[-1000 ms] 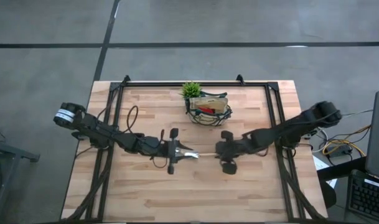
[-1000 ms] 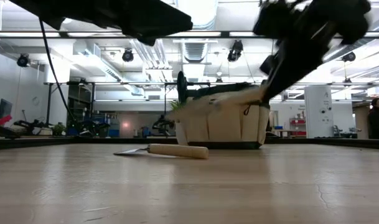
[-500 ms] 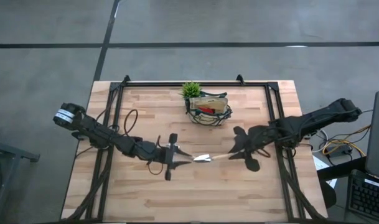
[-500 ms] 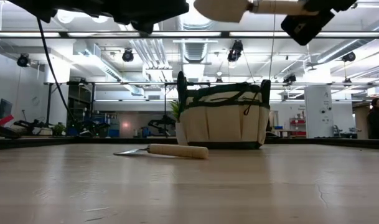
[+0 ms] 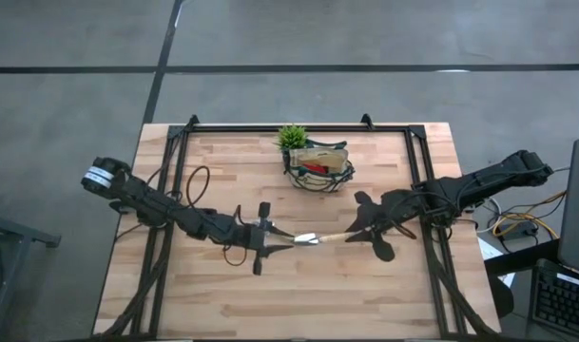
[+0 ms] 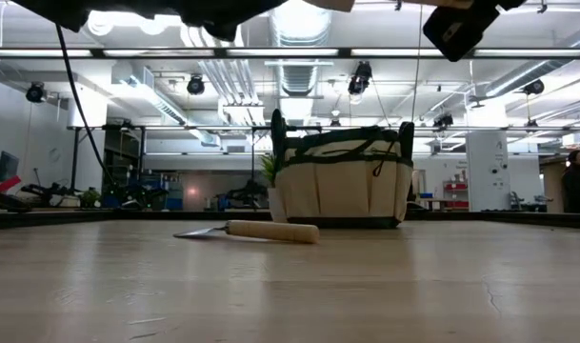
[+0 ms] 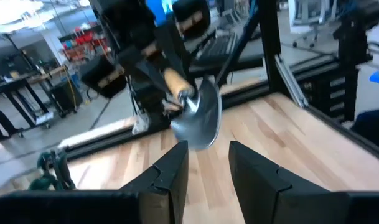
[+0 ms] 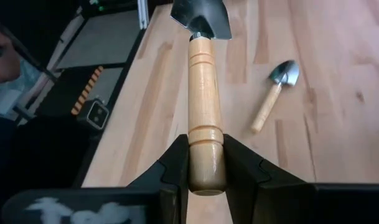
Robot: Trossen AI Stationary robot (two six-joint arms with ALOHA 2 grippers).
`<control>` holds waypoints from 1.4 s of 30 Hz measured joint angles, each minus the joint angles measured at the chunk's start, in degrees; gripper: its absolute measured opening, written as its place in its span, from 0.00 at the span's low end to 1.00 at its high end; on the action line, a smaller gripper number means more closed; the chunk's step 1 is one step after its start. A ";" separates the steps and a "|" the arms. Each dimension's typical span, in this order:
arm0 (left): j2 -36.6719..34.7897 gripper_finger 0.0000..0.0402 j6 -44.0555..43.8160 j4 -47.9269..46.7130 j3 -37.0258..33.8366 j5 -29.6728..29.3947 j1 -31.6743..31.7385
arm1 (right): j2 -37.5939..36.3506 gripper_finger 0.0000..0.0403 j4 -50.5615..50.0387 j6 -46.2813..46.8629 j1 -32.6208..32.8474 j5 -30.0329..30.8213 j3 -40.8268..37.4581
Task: Pick & Place Garden tools in Gardening bag
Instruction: Put the right brown trowel into the gardening bag
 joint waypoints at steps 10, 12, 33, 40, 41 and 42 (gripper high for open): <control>0.00 0.30 1.72 4.96 0.00 -0.20 0.45 | 0.29 0.15 1.25 0.13 -0.02 4.18 -0.01; 0.00 0.28 1.46 4.94 0.00 -0.42 0.73 | 0.50 0.15 1.86 0.16 -0.02 4.17 -0.01; 0.04 0.05 1.43 2.90 1.47 -0.48 2.23 | 0.70 0.16 3.72 0.63 -0.02 3.79 -0.07; 0.02 0.01 -0.49 1.78 3.38 0.20 2.89 | 0.67 0.20 3.59 0.35 -0.02 4.04 -0.16; 0.02 0.01 -1.00 1.11 3.87 0.11 3.13 | 0.71 0.21 3.77 0.59 -0.02 4.39 -0.16; 0.02 0.01 -1.47 -0.16 4.45 0.04 3.44 | 0.75 0.22 3.45 1.23 -0.07 4.53 -0.16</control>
